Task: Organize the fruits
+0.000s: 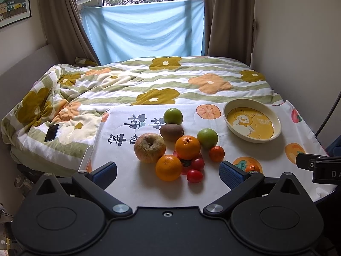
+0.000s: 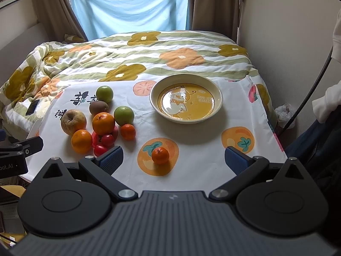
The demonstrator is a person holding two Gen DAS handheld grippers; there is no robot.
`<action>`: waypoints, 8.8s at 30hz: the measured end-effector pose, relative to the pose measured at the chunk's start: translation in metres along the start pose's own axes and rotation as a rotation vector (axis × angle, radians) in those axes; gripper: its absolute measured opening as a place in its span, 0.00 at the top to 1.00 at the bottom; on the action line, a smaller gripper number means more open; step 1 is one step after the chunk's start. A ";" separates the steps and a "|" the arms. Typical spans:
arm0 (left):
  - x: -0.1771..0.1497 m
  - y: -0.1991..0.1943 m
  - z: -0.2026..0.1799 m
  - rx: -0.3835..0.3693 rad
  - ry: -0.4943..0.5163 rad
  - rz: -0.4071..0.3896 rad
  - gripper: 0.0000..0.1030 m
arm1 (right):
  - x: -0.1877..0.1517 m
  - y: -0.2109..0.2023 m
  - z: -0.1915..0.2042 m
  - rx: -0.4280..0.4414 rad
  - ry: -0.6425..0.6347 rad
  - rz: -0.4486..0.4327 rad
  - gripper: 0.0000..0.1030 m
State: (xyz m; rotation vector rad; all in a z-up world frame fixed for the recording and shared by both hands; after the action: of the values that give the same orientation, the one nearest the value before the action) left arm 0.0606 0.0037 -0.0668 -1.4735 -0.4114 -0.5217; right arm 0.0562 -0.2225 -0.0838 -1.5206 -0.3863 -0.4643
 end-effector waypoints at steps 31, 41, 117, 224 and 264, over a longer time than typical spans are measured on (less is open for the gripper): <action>0.003 -0.004 -0.003 0.004 0.002 0.001 0.00 | 0.000 -0.002 0.002 0.001 0.000 -0.006 0.00; 0.004 -0.004 -0.004 0.004 0.001 0.002 0.00 | 0.000 -0.004 0.003 0.003 -0.001 -0.008 0.00; -0.003 0.197 0.003 -0.058 -0.130 0.194 0.38 | 0.047 0.215 0.080 0.281 -0.218 0.117 0.25; 0.175 0.250 -0.210 -0.151 0.318 0.120 0.05 | 0.196 0.248 -0.116 0.169 -0.112 0.031 0.52; 0.132 0.135 -0.117 -0.005 0.010 -0.017 0.05 | 0.178 0.186 -0.100 0.130 -0.158 -0.069 0.00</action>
State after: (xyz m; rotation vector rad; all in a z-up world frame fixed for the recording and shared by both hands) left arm 0.2389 -0.1207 -0.1117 -1.4729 -0.4154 -0.5437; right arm 0.3000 -0.3320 -0.1529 -1.4254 -0.5831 -0.3665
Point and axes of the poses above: each gripper's, at about its wrist camera, not at the fingertips, and y roughly the way its jaws point, z to its left, x to its top, the point moved 10 cm from there along y, roughly the way its jaws point, and after that the axes turned 13 degrees about z, right-handed, at the moved point
